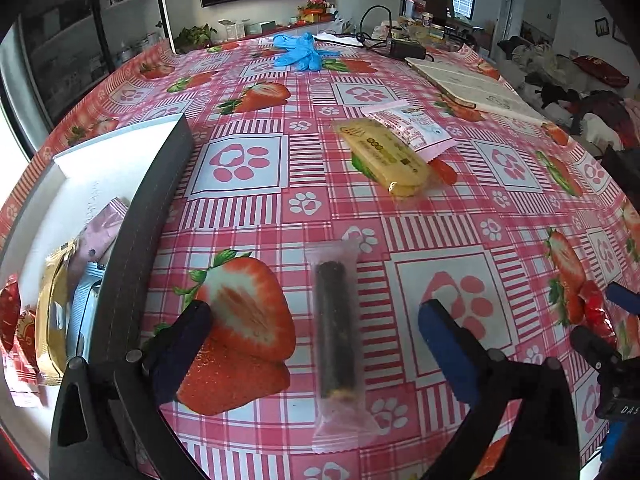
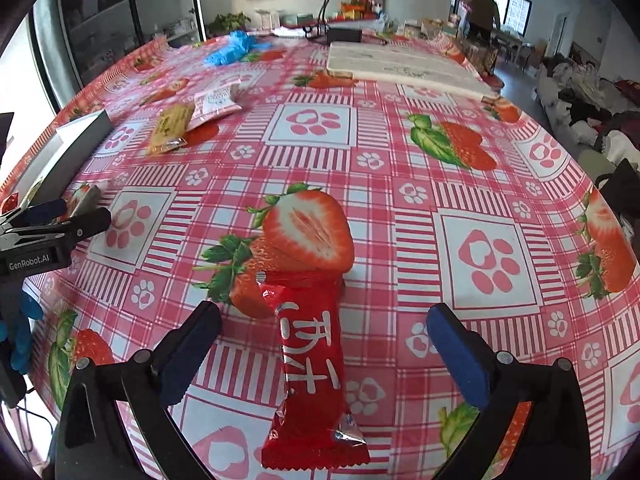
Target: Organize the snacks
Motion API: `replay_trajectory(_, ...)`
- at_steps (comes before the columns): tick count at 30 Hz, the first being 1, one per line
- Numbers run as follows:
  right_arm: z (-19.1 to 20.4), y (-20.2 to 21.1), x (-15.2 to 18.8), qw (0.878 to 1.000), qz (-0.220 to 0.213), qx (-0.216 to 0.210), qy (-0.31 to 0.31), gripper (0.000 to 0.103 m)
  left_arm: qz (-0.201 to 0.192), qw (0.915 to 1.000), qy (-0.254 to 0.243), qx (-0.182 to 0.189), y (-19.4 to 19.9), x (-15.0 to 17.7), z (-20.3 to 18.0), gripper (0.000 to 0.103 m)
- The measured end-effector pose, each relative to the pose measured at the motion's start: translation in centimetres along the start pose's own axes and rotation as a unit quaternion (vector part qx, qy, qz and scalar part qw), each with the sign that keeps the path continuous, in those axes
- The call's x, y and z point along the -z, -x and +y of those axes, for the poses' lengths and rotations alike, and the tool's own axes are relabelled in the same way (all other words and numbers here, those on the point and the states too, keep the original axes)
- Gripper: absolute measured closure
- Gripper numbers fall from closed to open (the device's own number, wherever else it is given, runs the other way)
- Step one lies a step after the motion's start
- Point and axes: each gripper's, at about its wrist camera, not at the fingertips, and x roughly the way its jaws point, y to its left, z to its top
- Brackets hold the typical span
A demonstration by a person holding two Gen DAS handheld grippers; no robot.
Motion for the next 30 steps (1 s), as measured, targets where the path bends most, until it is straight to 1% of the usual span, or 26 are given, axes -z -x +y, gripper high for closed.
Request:
replay_trajectory(3,0.1,0.5,1.2,0.999,-0.042,0.002,0.001,0.000,-0.003,1.0000,0.002,-0.001,0.1,0.0,0.0,0.000)
replay_trajectory(5,0.1,0.5,1.3,0.999,-0.053,0.002,0.001,0.000,-0.004,1.0000,0.003,-0.002,0.1,0.1,0.0,0.000)
replay_trajectory(11,0.1,0.5,1.4,0.998,-0.060,0.001,0.002,0.000,-0.004,1.0000,0.004,-0.003,0.2,0.2,0.0,0.000)
replay_trajectory(30,0.1,0.5,1.5,0.998,-0.060,0.002,0.002,0.000,-0.005,1.0000,0.003,-0.002,0.2,0.3,0.0,0.000)
